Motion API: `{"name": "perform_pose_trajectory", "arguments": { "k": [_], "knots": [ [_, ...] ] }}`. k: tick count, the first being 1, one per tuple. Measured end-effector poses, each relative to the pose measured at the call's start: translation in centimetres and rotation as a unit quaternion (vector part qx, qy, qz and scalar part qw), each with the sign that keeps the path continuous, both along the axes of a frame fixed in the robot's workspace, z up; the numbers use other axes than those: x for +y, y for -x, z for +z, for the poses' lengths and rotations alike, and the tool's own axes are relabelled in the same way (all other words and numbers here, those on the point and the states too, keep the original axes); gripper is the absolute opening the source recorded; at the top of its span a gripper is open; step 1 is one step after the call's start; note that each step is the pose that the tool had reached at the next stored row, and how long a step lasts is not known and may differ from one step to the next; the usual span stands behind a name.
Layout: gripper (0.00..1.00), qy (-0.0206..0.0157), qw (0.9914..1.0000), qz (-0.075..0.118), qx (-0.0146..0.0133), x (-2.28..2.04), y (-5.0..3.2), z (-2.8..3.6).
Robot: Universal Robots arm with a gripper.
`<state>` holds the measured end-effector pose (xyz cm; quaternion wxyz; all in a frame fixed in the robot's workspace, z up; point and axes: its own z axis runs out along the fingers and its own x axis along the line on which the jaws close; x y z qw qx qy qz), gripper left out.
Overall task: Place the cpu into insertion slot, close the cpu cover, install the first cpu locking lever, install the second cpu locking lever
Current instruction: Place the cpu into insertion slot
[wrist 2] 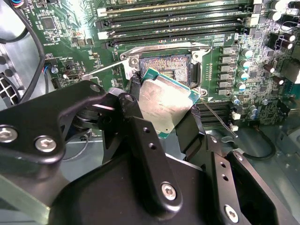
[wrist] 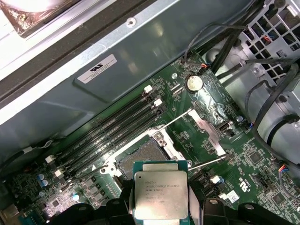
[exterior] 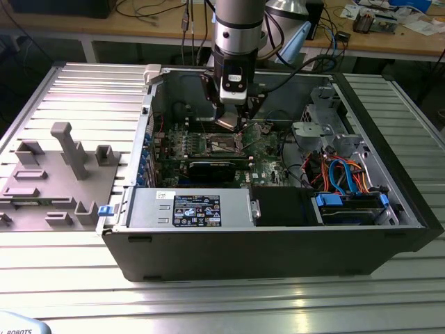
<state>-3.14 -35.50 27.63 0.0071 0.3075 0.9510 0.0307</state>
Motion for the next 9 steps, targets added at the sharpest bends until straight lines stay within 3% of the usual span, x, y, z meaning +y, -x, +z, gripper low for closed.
{"name": "perform_pose_trajectory", "arguments": {
  "k": [9],
  "knots": [
    [0.55,0.0,0.99999,-0.005,0.0,0.0,0.0,-0.03]
  ]
}}
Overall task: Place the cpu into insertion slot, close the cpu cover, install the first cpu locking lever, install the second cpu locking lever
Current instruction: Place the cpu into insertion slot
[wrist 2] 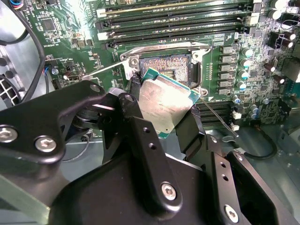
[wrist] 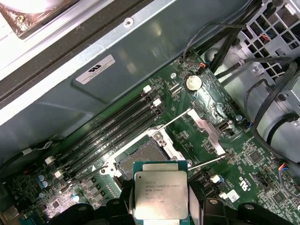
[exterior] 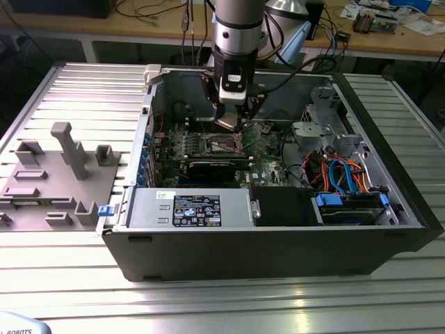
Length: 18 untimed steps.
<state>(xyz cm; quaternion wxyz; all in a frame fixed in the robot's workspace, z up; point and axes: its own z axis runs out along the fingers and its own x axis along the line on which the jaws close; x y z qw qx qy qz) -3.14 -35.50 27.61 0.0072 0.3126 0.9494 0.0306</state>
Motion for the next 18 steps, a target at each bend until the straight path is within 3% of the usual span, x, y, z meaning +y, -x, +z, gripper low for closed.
{"name": "perform_pose_trajectory", "arguments": {
  "k": [18],
  "knots": [
    [0.55,0.0001,0.99993,-0.012,0.0,0.0,0.0,-0.08]
  ]
}}
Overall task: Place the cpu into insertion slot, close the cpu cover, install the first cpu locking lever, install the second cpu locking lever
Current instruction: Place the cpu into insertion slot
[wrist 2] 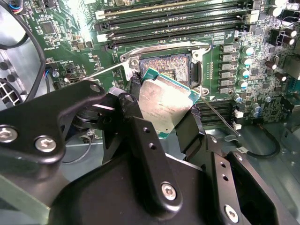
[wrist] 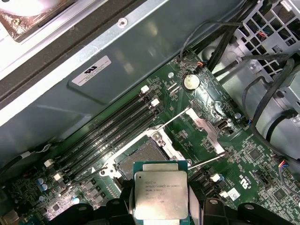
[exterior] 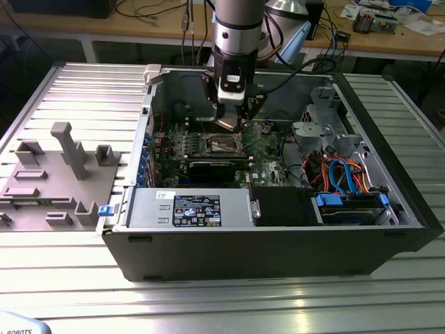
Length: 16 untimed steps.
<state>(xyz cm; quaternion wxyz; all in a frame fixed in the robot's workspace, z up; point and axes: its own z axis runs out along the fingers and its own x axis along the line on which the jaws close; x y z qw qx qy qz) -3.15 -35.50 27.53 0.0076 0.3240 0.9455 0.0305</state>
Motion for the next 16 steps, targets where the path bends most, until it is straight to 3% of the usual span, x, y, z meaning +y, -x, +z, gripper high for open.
{"name": "perform_pose_trajectory", "arguments": {
  "k": [12,16],
  "knots": [
    [0.55,0.0,0.99997,-0.007,0.0,0.0,0.0,-0.05],
    [0.55,0.0001,0.9998,-0.02,0.0,0.0,0.0,-0.14]
  ]
}}
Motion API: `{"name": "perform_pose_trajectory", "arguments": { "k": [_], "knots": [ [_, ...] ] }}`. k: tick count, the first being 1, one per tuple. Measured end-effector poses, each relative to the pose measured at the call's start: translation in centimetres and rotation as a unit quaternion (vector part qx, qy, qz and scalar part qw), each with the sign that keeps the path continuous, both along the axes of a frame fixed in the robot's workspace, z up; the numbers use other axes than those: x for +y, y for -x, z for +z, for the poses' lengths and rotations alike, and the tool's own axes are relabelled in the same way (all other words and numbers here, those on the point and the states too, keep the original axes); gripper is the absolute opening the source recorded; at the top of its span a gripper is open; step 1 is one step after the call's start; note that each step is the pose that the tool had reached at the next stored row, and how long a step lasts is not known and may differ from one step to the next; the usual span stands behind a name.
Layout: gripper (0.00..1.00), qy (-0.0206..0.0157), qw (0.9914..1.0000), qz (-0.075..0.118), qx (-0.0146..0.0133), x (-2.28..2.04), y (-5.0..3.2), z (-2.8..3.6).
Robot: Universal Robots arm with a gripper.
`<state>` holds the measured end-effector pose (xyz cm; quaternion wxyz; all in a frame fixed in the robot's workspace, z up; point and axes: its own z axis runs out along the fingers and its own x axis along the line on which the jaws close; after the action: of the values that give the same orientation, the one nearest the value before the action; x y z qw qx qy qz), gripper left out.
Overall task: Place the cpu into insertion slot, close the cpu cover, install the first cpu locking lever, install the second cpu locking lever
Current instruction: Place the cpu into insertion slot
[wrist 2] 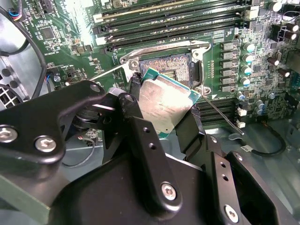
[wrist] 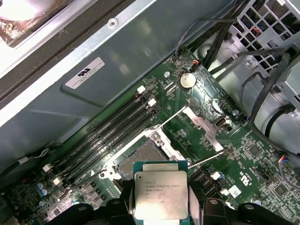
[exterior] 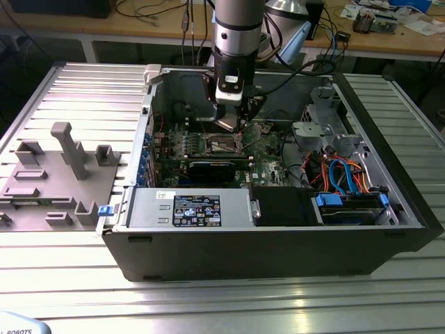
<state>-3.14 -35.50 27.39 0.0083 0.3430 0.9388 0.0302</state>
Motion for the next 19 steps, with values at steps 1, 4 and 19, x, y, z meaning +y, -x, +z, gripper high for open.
{"name": "perform_pose_trajectory", "arguments": {
  "k": [1,4,19],
  "knots": [
    [0.55,0.0,1.0,-0.001,0.0,0.0,0.0,-0.01],
    [0.55,0.0,1.0,-0.003,0.0,0.0,0.0,-0.02],
    [0.55,0.0001,0.99991,-0.013,0.0,0.0,0.0,-0.09]
  ]
}}
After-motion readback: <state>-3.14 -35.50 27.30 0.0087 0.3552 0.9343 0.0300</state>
